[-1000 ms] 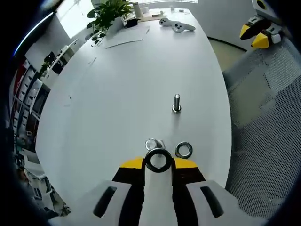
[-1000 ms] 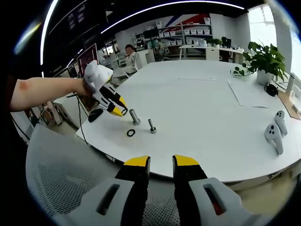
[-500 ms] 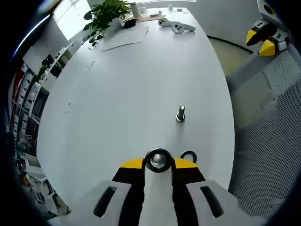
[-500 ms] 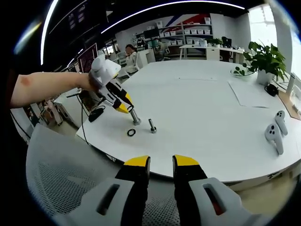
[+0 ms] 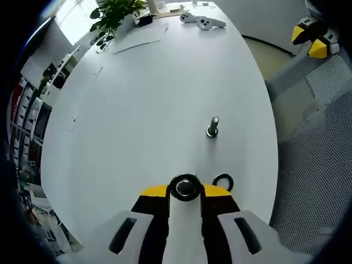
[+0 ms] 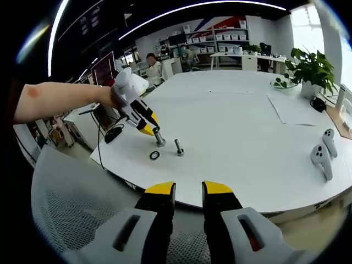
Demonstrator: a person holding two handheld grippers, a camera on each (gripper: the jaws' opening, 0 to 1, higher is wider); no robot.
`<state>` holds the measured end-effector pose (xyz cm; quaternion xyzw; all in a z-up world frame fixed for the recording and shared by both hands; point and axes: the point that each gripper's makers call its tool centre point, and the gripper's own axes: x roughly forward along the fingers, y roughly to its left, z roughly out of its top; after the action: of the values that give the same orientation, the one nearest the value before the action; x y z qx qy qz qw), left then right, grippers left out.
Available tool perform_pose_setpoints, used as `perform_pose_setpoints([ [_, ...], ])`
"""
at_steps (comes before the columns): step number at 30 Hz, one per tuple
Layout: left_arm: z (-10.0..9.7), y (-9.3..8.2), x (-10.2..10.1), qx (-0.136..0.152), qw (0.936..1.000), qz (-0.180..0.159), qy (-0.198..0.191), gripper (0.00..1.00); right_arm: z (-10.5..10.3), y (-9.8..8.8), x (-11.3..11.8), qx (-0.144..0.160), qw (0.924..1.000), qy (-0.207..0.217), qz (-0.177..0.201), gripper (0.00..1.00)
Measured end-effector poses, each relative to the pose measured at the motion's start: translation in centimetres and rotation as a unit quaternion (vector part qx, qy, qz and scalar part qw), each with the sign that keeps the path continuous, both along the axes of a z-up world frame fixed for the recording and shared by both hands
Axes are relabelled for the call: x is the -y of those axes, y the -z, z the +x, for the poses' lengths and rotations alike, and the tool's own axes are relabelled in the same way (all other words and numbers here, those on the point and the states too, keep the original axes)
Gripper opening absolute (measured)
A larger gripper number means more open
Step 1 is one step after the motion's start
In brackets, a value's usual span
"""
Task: Place the washer onto the threaded stud by aligning its center hole with the stud, sliding it down to the base, and recovering from edge contact or off-axis alignment until the washer reaches the visible bottom stop.
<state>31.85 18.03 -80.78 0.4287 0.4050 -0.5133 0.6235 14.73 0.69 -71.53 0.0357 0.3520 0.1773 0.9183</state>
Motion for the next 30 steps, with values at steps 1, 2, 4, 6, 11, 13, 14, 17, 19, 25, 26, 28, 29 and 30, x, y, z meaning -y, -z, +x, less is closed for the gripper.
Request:
perform_pose_setpoints([
  [1, 0.0, 0.1, 0.0, -0.001, 1.0000, 0.002, 0.002, 0.19, 0.0, 0.0, 0.0, 0.000, 1.0000, 0.000, 0.000, 0.22],
  [2, 0.0, 0.2, 0.0, -0.003, 1.0000, 0.003, 0.001, 0.19, 0.0, 0.0, 0.0, 0.000, 1.0000, 0.001, 0.000, 0.22],
  [4, 0.0, 0.6, -0.1, -0.005, 0.9999, 0.009, 0.004, 0.19, 0.0, 0.0, 0.0, 0.000, 1.0000, 0.002, 0.001, 0.22],
  [6, 0.1, 0.8, 0.0, -0.008, 0.9999, 0.012, 0.004, 0.19, 0.0, 0.0, 0.0, -0.001, 1.0000, 0.002, 0.001, 0.22],
  [11, 0.0, 1.7, -0.1, -0.016, 0.9996, 0.022, 0.006, 0.19, 0.0, 0.0, 0.0, -0.001, 1.0000, 0.004, 0.003, 0.22],
  [13, -0.1, 2.0, -0.1, -0.020, 0.9994, 0.026, 0.006, 0.19, 0.0, 0.0, 0.0, -0.001, 1.0000, 0.005, 0.003, 0.22],
  [14, 0.0, 2.2, 0.0, -0.021, 0.9994, 0.027, 0.006, 0.19, 0.0, 0.0, 0.0, 0.000, 1.0000, 0.005, 0.004, 0.22],
  [17, -0.1, 2.8, -0.1, -0.027, 0.9990, 0.036, 0.007, 0.19, 0.0, 0.0, 0.0, 0.000, 1.0000, 0.006, 0.005, 0.22],
  [19, 0.0, 3.2, 0.0, -0.029, 0.9988, 0.039, 0.008, 0.19, 0.0, 0.0, 0.1, -0.001, 1.0000, 0.006, 0.006, 0.22],
  [25, 0.0, 3.8, -0.2, -0.034, 0.9981, 0.051, 0.002, 0.19, 0.1, 0.0, 0.1, 0.001, 0.9999, 0.010, 0.008, 0.22],
  [26, 0.0, 3.9, -0.2, -0.035, 0.9980, 0.052, 0.001, 0.19, 0.1, 0.0, 0.1, 0.001, 0.9999, 0.010, 0.008, 0.22],
  [28, 0.0, 4.1, -0.3, -0.035, 0.9979, 0.055, 0.002, 0.19, 0.1, 0.0, 0.1, 0.001, 0.9999, 0.010, 0.009, 0.23],
  [29, 0.0, 4.2, -0.3, -0.035, 0.9977, 0.058, 0.003, 0.19, 0.1, 0.0, 0.1, 0.001, 0.9999, 0.010, 0.008, 0.23],
  [30, 0.0, 4.3, -0.4, -0.037, 0.9975, 0.061, 0.001, 0.19, 0.1, 0.0, 0.1, 0.002, 0.9999, 0.012, 0.008, 0.23],
])
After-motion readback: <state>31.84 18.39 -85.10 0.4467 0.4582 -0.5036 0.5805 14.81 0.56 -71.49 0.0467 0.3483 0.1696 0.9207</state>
